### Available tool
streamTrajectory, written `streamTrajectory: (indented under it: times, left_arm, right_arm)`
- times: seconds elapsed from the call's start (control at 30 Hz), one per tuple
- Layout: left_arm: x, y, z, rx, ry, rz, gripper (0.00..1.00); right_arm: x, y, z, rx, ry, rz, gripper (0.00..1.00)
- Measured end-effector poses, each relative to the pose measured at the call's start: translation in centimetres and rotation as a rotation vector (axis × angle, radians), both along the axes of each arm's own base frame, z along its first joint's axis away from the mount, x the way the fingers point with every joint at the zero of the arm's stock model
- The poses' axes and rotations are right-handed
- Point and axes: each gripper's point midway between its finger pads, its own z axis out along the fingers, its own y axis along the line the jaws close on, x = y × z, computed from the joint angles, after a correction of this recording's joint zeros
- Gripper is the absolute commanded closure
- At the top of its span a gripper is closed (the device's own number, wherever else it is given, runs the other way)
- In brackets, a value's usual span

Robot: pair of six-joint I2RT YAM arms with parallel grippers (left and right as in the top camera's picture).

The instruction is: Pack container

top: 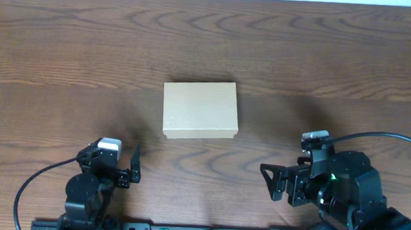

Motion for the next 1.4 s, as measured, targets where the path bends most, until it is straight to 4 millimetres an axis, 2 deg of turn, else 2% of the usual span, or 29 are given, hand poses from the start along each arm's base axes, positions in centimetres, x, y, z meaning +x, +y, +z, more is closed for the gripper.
streamTrajectory:
  times: [0.13,1.4]
  left_arm:
    - [0.1,0.3,-2.2,0.013,0.046,0.015,0.05]
    - [0.2,0.4,-1.9,0.015,0.030,0.022,0.05]
  right_arm:
    - [0.0,0.0,0.0,0.000,0.000,0.000,0.01]
    - [-0.1,0.0,-0.1,-0.002,0.004,0.000,0.01]
